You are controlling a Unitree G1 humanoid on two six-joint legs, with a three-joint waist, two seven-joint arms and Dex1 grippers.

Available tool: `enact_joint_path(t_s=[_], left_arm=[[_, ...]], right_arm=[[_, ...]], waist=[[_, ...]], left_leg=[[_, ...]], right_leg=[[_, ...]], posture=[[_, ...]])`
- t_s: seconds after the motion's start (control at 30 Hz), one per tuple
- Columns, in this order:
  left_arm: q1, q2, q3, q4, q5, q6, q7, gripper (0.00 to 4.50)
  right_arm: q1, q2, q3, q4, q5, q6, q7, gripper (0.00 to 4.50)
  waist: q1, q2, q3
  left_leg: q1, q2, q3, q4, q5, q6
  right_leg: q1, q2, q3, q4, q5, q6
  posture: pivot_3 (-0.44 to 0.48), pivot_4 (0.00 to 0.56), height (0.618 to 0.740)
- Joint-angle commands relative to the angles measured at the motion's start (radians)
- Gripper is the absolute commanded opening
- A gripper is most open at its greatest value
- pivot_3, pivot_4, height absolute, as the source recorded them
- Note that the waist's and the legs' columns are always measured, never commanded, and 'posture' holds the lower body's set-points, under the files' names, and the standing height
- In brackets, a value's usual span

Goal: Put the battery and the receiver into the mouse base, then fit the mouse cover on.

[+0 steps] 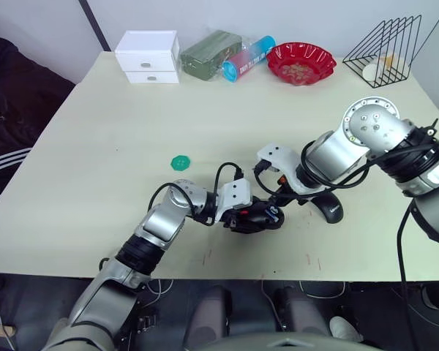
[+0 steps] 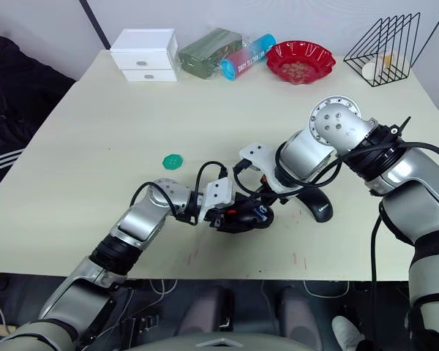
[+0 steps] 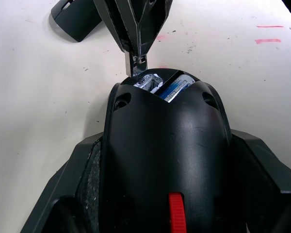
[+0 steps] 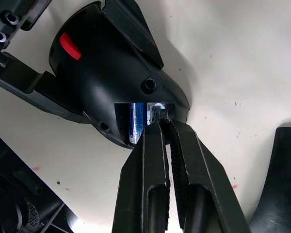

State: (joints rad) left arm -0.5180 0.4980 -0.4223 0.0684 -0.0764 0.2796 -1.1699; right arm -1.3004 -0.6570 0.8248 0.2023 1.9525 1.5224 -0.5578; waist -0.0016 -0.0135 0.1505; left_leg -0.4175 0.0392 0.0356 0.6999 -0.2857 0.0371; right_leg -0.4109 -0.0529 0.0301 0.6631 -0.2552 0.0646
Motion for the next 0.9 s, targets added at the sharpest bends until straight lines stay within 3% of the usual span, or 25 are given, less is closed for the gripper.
enact_joint_path(t_s=[0.03, 0.9], left_arm=[[0.020, -0.006, -0.028, 0.036, 0.047, 0.020, 0.033, 2.93], [0.018, -0.007, -0.027, 0.023, 0.044, 0.033, 0.033, 2.93]], right_arm=[[-0.001, 0.002, -0.004, -0.025, 0.020, -0.005, -0.002, 0.00], [0.031, 0.024, -0.011, -0.026, 0.019, -0.034, -0.052, 0.00]], waist=[[0.000, 0.000, 0.000], [-0.003, 0.000, 0.000]], left_leg=[[0.000, 0.000, 0.000, 0.000, 0.000, 0.000], [-0.001, 0.000, -0.001, 0.000, 0.000, 0.000]], right_leg=[[0.000, 0.000, 0.000, 0.000, 0.000, 0.000], [0.000, -0.001, -0.001, -0.001, 0.000, 0.000]], posture=[[0.000, 0.150, 0.740], [0.000, 0.150, 0.740]])
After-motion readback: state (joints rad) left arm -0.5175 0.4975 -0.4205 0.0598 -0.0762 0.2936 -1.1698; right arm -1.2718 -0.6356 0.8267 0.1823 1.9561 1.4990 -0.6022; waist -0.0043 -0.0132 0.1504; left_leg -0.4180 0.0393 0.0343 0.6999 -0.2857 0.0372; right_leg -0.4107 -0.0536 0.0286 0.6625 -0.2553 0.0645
